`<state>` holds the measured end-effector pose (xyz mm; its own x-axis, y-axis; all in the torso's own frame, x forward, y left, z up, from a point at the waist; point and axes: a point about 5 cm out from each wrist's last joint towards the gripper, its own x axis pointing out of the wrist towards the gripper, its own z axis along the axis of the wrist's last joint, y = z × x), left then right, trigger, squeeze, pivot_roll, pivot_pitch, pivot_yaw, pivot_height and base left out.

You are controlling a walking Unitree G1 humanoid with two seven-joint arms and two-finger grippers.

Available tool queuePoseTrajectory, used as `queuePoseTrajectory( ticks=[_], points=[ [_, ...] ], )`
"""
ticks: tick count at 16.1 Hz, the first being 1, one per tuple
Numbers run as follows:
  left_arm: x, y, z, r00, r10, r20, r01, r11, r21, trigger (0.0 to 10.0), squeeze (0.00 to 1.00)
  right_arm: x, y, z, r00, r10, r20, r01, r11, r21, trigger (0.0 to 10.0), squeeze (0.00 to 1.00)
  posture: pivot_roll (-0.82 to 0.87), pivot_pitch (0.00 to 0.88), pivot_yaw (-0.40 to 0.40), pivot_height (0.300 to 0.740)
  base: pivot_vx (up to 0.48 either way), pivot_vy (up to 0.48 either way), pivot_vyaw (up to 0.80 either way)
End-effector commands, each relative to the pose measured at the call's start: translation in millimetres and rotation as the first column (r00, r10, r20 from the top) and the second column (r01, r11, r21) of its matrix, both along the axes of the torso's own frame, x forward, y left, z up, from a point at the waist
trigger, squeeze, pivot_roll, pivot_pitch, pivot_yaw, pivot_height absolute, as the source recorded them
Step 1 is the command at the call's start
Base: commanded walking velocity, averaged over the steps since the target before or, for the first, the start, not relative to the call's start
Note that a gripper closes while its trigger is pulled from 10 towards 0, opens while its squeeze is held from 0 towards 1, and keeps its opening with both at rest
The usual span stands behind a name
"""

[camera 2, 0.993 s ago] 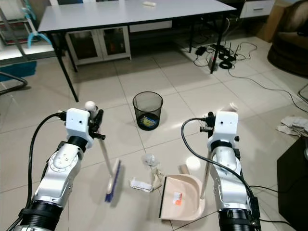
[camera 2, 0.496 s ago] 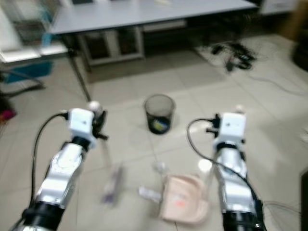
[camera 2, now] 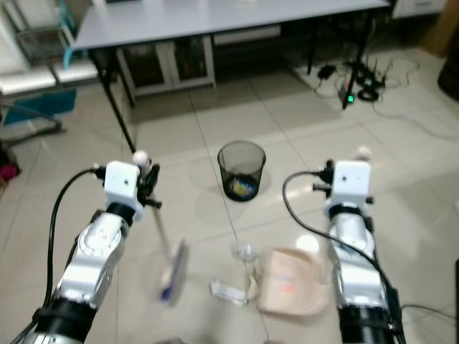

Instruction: Sweep floor

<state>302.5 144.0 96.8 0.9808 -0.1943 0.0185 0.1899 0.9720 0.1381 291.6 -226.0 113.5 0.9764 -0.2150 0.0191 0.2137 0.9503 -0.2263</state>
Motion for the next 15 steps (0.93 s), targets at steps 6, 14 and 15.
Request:
queuePoseTrajectory(
  ticks=[6,14,15],
  points=[
    [10.0,6.0,-4,1.000,-0.015,0.017,0.014,0.996,0.092,10.0,0.00,27.8,12.0,8,0.995,0.072,0.069,-0.067,0.995,-0.069,10.0,0.00,-0.01,0.053,0.047,0.740,0.000,0.000,0.00],
    [9.3,-9.8,-21,0.989,-0.145,0.033,0.141,0.986,0.084,10.0,0.00,41.6,44.0,-20,0.996,0.075,0.053,-0.073,0.996,-0.043,10.0,0.00,0.03,0.154,0.078,0.740,0.000,0.000,0.00],
    [9.1,-14.7,-21,0.981,-0.190,0.035,0.188,0.980,0.060,10.0,0.00,40.7,49.5,-23,0.995,0.084,0.061,-0.081,0.996,-0.047,10.0,0.00,0.04,0.160,0.081,0.740,0.000,0.000,0.00]
  ],
)
